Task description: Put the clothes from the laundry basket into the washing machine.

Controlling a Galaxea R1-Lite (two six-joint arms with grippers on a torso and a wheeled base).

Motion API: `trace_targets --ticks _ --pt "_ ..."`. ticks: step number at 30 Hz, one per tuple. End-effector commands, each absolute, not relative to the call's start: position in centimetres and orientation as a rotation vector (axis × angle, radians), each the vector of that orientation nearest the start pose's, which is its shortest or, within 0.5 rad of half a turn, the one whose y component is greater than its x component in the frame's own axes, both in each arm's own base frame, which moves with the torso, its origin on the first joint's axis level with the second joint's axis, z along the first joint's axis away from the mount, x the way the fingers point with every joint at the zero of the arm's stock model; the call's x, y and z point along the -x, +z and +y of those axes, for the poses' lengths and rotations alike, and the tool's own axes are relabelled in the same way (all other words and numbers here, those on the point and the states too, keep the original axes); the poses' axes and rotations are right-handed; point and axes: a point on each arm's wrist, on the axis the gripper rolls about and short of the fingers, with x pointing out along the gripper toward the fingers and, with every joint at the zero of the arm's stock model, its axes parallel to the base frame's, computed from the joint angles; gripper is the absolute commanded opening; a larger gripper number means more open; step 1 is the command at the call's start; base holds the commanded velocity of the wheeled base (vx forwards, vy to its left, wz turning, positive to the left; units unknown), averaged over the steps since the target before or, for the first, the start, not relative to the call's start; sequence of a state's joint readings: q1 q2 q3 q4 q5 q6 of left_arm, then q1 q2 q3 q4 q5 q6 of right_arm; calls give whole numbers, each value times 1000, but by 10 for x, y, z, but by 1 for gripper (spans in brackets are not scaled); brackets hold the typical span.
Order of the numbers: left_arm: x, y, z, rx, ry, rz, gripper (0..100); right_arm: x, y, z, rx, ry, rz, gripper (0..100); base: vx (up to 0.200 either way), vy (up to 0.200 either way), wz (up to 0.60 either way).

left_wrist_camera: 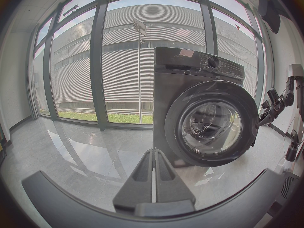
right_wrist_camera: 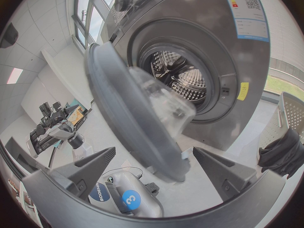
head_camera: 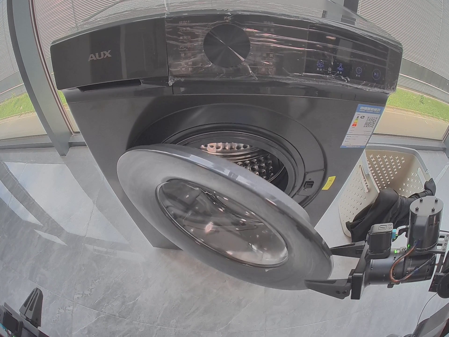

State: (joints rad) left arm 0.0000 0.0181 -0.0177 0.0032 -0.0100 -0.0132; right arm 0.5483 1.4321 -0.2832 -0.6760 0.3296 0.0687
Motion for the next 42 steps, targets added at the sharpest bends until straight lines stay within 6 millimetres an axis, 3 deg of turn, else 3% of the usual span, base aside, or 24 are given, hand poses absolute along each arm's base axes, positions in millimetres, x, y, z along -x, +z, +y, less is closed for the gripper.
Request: trace_targets --ticks 1,9,21,32,37,42 --pt "23 75 0 14 -9 5 0 -161 109 118 7 884 577 100 0 0 0" --pt "23 75 0 15 -9 5 0 -135 103 122 40 970 606 100 0 0 0" --pt "23 75 0 17 -8 5 0 -139 112 124 10 934 540 100 -100 0 0" --pt "23 75 0 17 -8 5 0 -156 100 155 25 994 547 100 0 0 0" --pt "23 75 0 18 -6 5 0 -144 98 176 -17 1082 513 100 0 0 0" --pt "23 75 0 20 -6 6 0 -136 109 172 -74 1096 475 100 0 0 0"
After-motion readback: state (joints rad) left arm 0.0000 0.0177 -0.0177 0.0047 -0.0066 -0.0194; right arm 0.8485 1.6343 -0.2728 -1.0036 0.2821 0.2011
